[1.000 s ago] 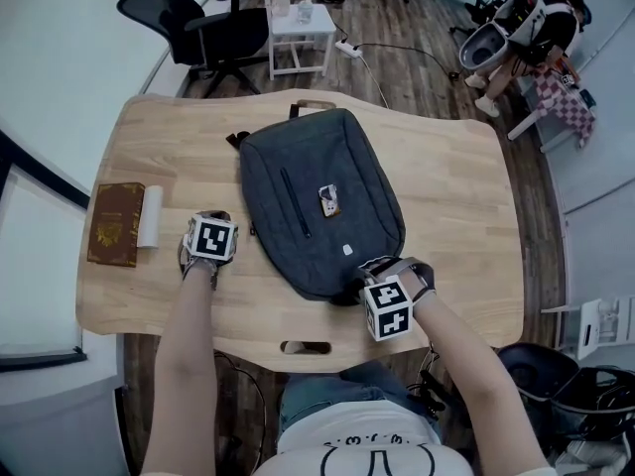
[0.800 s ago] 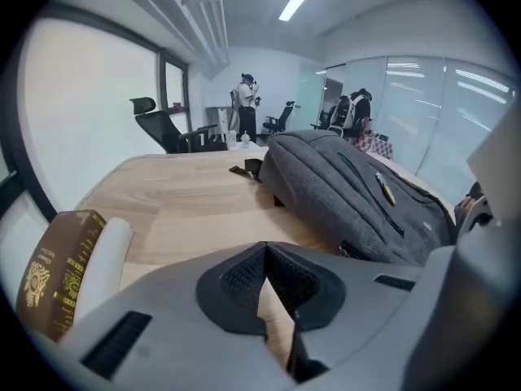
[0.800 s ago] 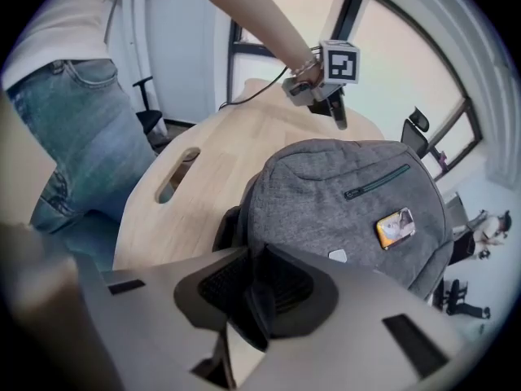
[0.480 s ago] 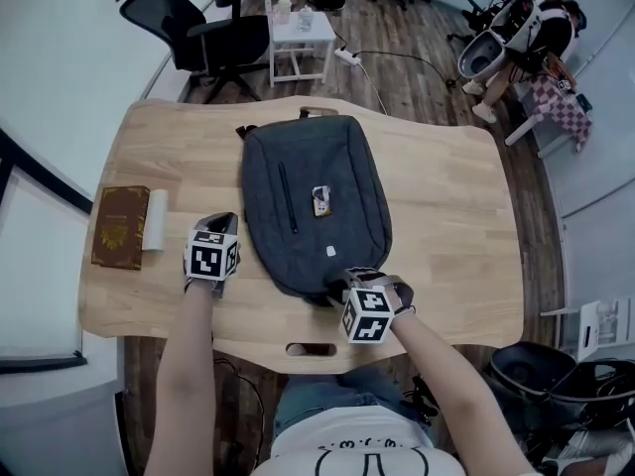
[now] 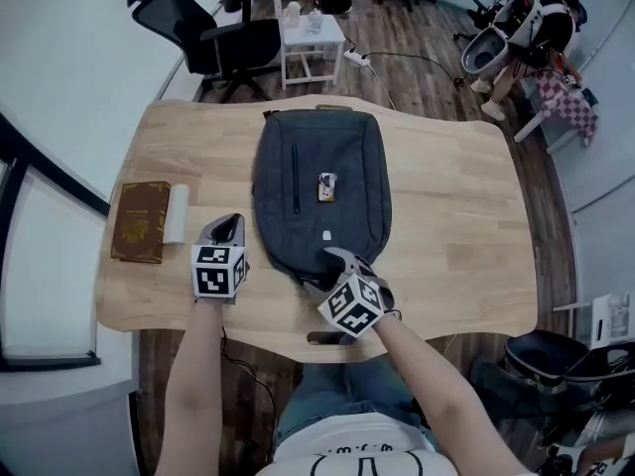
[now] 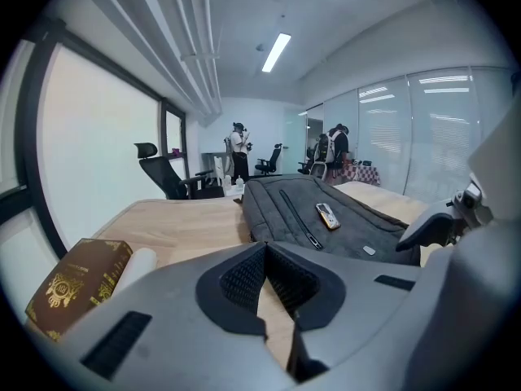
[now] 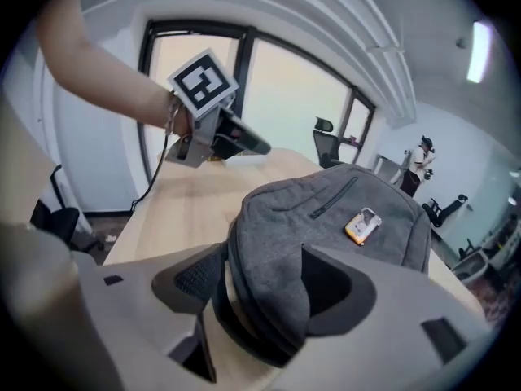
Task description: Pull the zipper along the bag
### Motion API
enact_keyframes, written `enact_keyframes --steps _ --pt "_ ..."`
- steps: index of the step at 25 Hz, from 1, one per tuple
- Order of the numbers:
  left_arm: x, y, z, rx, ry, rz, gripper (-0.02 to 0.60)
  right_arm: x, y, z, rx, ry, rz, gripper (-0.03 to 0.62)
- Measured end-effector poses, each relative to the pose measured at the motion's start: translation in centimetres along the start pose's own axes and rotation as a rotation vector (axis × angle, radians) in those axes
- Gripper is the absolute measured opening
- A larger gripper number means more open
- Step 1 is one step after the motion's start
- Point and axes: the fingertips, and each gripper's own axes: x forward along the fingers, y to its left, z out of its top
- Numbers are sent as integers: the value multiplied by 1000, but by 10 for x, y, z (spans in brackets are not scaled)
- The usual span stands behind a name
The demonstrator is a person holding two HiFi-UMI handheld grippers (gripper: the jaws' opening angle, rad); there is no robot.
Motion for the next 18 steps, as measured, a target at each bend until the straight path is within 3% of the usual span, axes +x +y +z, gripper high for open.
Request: enact_keyframes --steps 6,14,17,18 --pt "-26 -5 10 -6 -78 14 14 -28 -31 12 138 -105 -72 407" --pt "-60 -24 41 -22 -185 47 14 -78 -71 22 183 -158 -195 469" --pt "-75 -39 55 -52 -239 24 19 -106 -84 29 232 -224 -244 469" --pt "-78 -46 58 -65 -250 5 118 -116 -87 30 245 -247 -254 469"
